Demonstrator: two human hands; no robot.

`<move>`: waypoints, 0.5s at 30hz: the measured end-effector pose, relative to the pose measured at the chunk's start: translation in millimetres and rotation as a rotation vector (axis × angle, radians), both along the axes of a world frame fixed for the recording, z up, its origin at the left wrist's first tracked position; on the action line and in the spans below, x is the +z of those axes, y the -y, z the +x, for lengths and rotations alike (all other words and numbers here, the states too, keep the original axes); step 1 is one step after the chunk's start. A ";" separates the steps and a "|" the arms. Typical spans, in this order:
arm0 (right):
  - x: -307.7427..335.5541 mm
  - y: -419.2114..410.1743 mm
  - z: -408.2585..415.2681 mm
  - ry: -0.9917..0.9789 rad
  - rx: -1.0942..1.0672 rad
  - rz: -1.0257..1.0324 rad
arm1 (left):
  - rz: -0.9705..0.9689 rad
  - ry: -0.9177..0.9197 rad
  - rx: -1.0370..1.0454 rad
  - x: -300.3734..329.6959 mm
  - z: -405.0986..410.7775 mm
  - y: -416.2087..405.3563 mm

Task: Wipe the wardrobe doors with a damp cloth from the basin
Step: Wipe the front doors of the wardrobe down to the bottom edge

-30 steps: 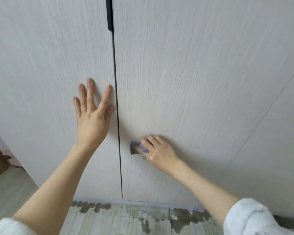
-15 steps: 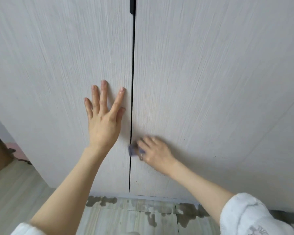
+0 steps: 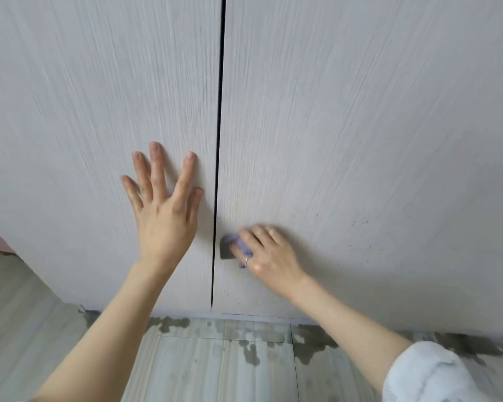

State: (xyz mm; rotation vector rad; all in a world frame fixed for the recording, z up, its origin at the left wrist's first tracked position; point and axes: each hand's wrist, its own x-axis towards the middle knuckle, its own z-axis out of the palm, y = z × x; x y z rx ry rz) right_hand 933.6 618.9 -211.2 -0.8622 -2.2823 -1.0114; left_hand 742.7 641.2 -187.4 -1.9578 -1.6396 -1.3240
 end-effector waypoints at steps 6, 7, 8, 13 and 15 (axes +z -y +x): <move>21.8 -8.5 7.8 -0.132 -0.003 0.050 | -0.049 0.080 0.010 -19.5 9.4 1.2; 35.2 -12.9 6.5 -0.237 -0.004 0.091 | -0.061 0.098 0.012 -22.8 11.1 2.1; 41.6 -16.9 7.0 -0.302 -0.009 0.123 | -0.073 0.119 0.012 -25.8 13.9 2.4; -10.4 -6.4 33.2 -0.038 0.016 0.079 | -0.101 0.175 0.007 -35.0 22.3 2.5; -28.7 3.8 47.1 0.138 -0.004 -0.017 | -0.114 0.208 0.019 -37.7 26.2 3.4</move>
